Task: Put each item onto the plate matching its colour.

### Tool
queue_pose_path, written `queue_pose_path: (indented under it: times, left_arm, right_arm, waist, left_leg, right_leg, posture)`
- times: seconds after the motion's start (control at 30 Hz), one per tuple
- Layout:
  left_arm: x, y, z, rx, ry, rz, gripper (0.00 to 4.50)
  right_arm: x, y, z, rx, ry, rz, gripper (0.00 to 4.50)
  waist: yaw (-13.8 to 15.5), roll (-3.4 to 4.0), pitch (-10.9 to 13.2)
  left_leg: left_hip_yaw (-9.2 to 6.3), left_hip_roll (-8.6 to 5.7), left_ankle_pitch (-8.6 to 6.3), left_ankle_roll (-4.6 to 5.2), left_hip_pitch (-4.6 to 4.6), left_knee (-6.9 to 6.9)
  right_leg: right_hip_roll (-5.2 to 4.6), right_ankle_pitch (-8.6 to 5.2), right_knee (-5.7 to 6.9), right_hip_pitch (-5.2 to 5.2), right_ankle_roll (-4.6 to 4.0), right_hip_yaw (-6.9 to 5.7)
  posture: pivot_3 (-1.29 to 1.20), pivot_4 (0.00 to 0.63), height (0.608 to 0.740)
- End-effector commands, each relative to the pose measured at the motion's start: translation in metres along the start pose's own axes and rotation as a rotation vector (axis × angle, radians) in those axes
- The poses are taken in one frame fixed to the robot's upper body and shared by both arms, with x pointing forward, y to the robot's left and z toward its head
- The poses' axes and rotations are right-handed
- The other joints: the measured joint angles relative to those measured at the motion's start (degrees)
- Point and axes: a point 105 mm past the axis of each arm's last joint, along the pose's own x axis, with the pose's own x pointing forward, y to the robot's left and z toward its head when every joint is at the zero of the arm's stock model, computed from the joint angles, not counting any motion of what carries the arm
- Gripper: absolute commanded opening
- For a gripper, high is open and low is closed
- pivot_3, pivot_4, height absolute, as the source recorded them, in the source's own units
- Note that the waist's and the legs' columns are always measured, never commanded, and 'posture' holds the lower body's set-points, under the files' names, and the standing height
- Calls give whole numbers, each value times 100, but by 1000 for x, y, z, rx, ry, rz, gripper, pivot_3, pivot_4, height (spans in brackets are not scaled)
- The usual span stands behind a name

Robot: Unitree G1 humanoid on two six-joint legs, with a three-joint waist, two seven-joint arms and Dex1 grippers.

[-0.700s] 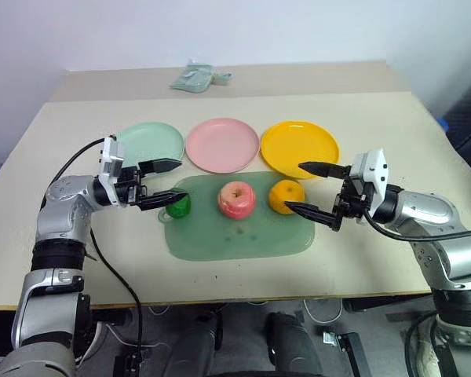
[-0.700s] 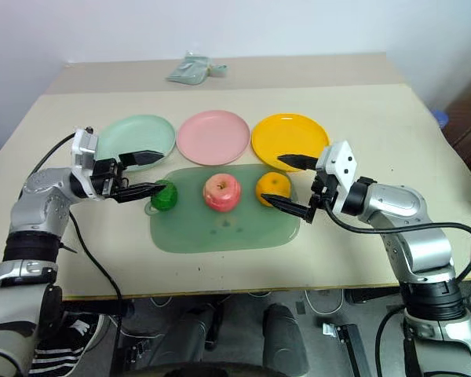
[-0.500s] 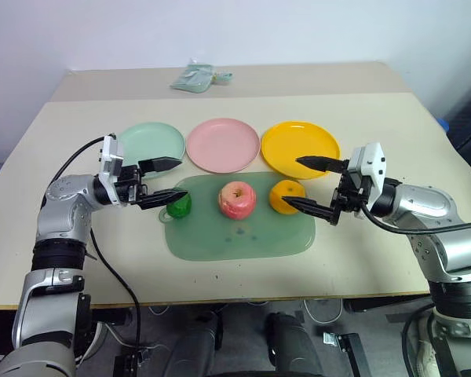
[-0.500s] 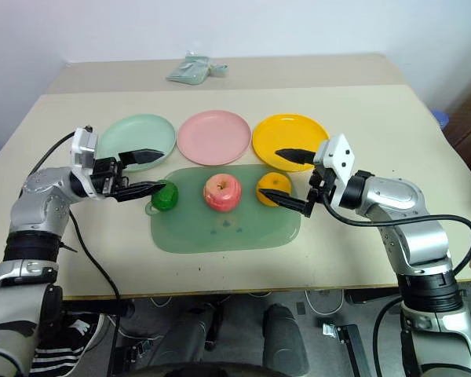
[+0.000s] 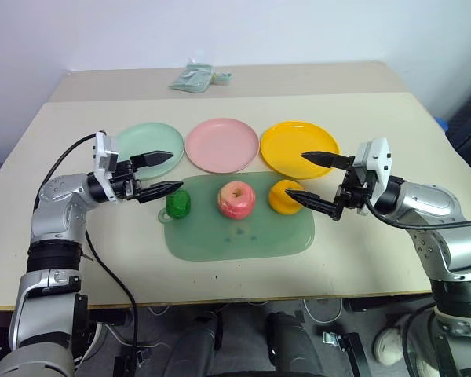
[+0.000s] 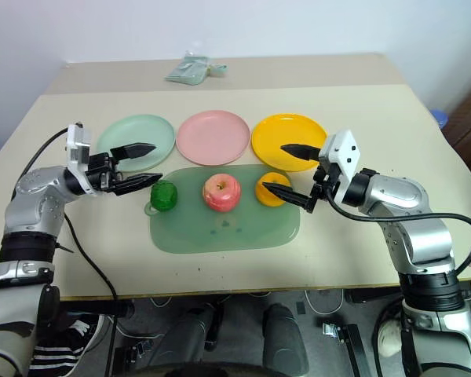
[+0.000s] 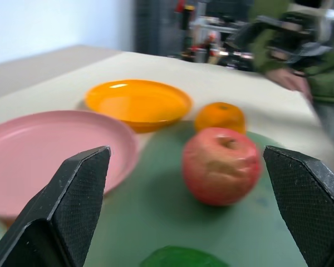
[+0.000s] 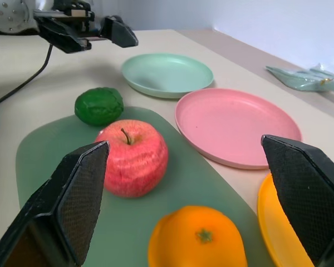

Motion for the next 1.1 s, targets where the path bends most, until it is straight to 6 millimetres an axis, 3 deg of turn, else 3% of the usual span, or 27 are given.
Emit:
queue_pose_path:
  times: [0.03, 0.37, 0.6, 1.07, 1.1]
  left_arm:
    - [-4, 1, 6, 43, 16, 36, 4500]
    - [-14, -5, -10, -38, 74, 113, 4500]
    - [2, -18, -30, -22, 95, 87, 4500]
    - [12, -16, -65, -4, 193, 125, 4500]
    - [12, -14, -66, -3, 199, 137, 4245]
  right_arm:
    - [4, 0, 22, -22, -85, 27, 4473]
    - [17, 16, 19, -45, -107, 117, 4473]
    - [13, 13, 21, -59, -98, 103, 4473]
    - [9, 14, 18, -66, -73, 87, 4473]
    - [9, 14, 18, -67, -72, 85, 4496]
  waist:
    - [-8, 0, 0]
    - [12, 1, 0]
    - [6, 1, 0]
    - [10, 1, 0]
    - [9, 1, 0]
  left_leg:
    - [0, 0, 0, 0, 0, 0]
    - [-1, 0, 0, 0, 0, 0]
    - [1, 0, 0, 0, 1, -2]
    - [2, 0, 0, 0, 0, -2]
    - [2, 0, 0, 0, 0, -2]
  right_leg:
    - [0, 0, 0, 0, 0, 0]
    - [1, 0, 0, 0, 0, 0]
    - [-1, 1, -1, -1, -2, 2]
    - [-1, 1, -1, -1, -3, 2]
    - [-1, 1, -1, -1, -3, 2]
  posture:
    - [0, 150, 740]
    - [0, 150, 740]
    - [0, 150, 740]
    - [0, 150, 740]
    - [0, 150, 740]
